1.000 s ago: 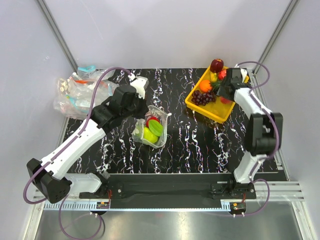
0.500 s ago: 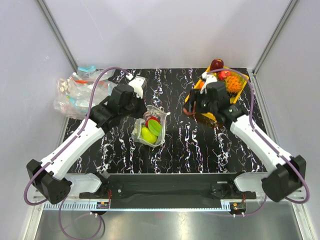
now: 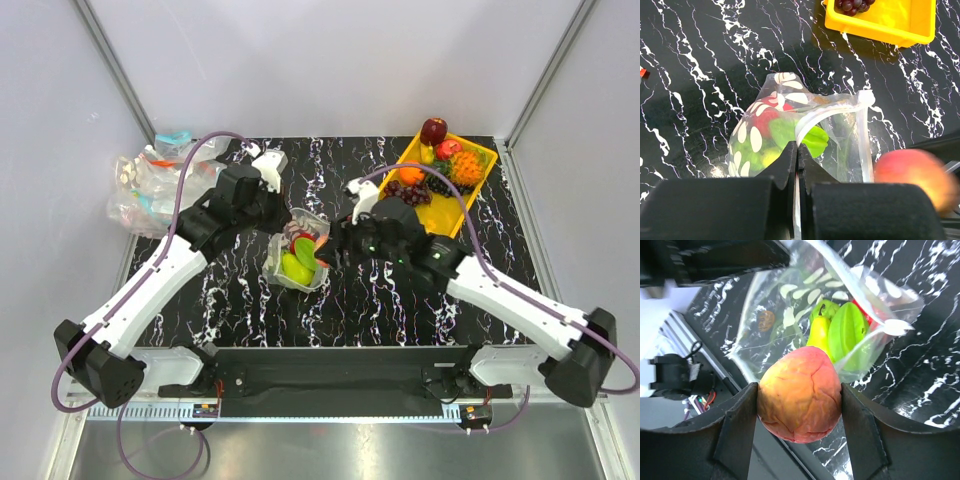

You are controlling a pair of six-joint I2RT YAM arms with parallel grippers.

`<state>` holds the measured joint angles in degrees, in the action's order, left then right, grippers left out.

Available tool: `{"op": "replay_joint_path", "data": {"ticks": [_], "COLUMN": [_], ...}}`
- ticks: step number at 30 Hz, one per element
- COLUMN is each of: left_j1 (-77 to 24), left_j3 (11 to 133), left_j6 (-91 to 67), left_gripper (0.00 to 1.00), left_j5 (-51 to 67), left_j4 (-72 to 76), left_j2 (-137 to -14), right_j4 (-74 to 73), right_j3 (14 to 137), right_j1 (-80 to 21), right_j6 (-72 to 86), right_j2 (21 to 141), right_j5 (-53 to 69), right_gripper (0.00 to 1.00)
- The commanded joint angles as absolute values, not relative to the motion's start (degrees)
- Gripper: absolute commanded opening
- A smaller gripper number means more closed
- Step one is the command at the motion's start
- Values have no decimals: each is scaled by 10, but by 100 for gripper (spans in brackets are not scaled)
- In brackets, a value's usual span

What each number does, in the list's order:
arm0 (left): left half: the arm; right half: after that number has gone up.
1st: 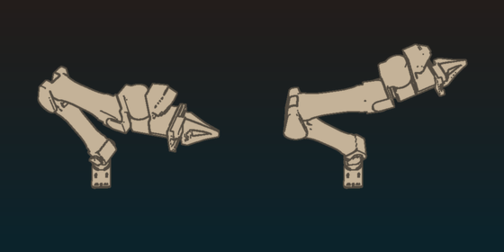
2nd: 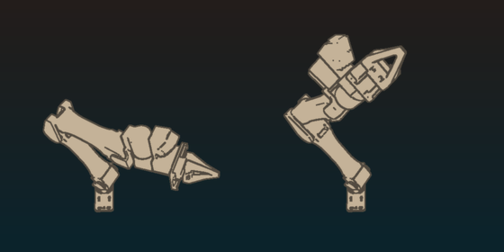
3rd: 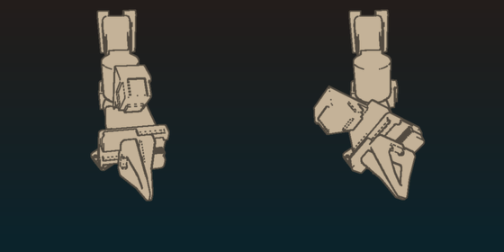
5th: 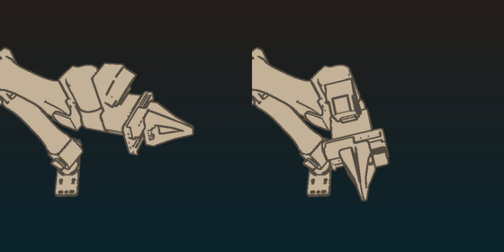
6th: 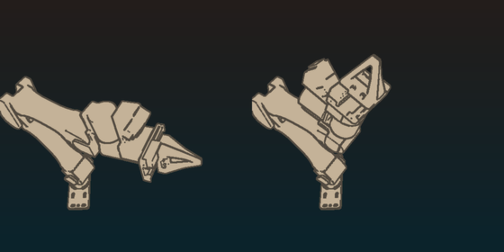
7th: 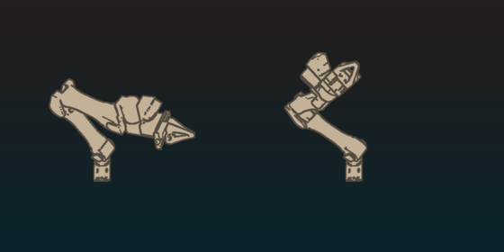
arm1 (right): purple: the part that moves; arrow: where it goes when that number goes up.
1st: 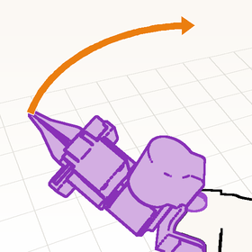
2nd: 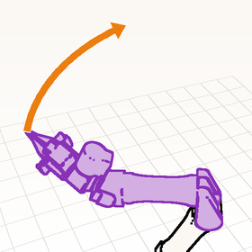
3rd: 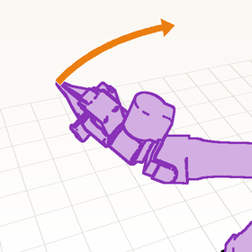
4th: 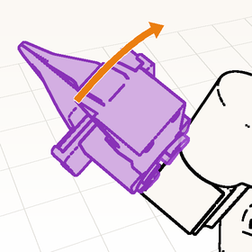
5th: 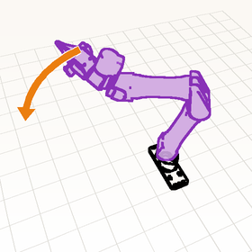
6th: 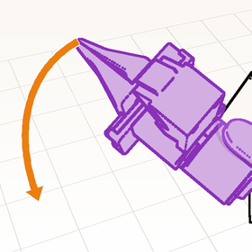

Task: Place the food in the zip-top bag and seal the zipper
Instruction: Place the fake fruit in the zipper food storage bag.

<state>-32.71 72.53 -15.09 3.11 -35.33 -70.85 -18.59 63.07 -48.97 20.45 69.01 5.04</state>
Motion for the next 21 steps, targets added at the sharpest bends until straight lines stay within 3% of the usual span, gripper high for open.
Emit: {"op": "replay_joint_path", "data": {"ticks": [1,7,9,10,13,16,21], "left_j1": [-320,-316,-314,-314,-311,-308,-298], "left_j3": [722,722,721,722,721,719,722], "left_j6": [-156,-158,-159,-159,-162,-163,-167], "left_gripper": [0,0,0,0,0,0,0], "left_j5": [48,57,60,62,64,66,74], "left_j4": [-317,-317,-317,-317,-317,-318,-323], "left_j2": [-707,-706,-706,-706,-707,-709,-713], "right_j4": [-129,-99,-102,-104,-114,-133,-222], "right_j3": [668,714,729,733,737,730,735], "right_j1": [-500,-508,-511,-512,-519,-518,-519], "right_j6": [219,223,223,226,232,245,273], "right_j2": [737,808,830,834,835,817,791], "right_j5": [28,27,27,21,4,-20,-73], "right_gripper": [39,42,55,75,90,87,69]}}
